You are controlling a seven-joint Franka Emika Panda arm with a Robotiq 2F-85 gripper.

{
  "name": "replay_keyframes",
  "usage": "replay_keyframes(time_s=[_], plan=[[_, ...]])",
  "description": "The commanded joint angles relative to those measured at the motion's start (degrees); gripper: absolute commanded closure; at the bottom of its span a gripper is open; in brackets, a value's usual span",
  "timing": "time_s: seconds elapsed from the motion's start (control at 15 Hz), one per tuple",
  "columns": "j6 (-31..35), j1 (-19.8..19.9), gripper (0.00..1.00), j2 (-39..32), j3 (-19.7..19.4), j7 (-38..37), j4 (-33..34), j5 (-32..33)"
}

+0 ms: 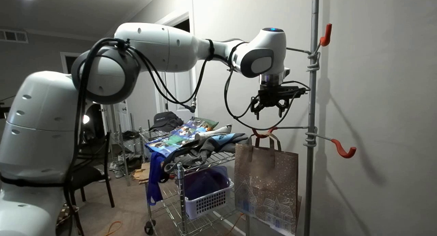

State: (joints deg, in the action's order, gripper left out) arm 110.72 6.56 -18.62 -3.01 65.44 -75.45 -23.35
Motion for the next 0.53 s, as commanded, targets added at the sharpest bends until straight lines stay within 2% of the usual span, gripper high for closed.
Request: replay_keyframes(time_s=[0.0,0.47], plan=[[4.4,-0.8,0.0,7.4,-0.8,1.8,-8.5,4.2],[13.0,-0.7,0.0,20.6,-0.4,1.1,-23.6,17.0]])
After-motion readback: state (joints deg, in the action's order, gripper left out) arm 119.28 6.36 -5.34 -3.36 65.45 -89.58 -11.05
